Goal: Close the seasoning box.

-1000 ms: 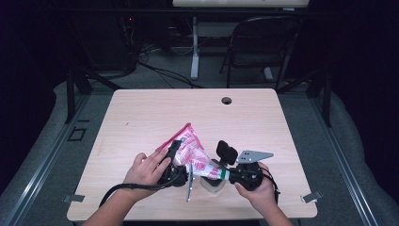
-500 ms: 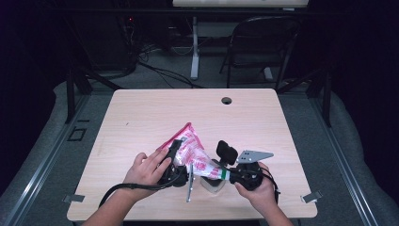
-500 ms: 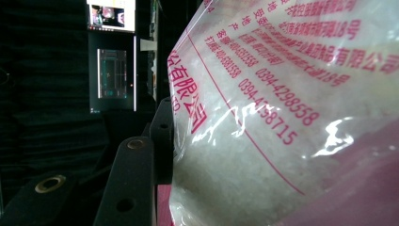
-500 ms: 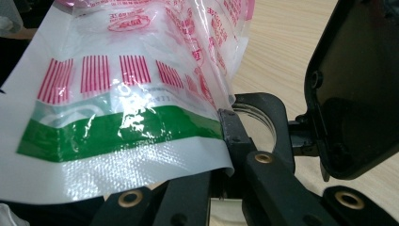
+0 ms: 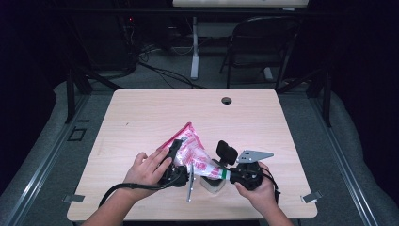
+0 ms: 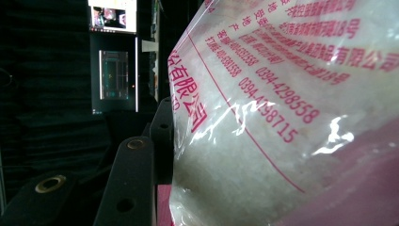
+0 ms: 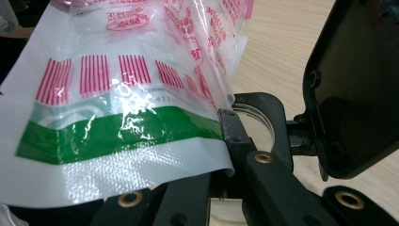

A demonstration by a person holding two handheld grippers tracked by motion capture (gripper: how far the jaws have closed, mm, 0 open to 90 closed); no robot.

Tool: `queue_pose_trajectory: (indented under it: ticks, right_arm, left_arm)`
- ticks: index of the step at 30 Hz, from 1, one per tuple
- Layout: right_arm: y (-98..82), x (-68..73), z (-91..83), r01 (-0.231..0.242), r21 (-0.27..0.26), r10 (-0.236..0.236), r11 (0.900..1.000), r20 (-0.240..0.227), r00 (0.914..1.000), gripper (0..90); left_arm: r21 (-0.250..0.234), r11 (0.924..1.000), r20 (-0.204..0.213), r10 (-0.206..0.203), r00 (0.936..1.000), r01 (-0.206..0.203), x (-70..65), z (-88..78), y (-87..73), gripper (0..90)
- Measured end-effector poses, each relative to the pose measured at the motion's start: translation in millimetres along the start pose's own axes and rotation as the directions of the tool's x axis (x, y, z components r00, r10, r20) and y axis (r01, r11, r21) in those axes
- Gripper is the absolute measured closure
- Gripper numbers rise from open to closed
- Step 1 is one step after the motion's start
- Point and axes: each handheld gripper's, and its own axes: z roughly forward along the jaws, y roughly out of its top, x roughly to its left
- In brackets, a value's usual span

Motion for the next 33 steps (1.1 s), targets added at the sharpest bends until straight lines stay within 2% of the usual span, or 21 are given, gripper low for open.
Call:
queue_pose_trajectory:
  ticks: [33]
  right_arm:
    - [-0.5, -0.4, 0.9, 0.002, 0.005, -0.002, 1.0, 0.005, 1.0, 90.0]
  left_arm:
    - [-0.003, 0.9996, -0.013, 0.03, 0.9995, -0.03, 2.3, -1.2, 2.2, 59.6]
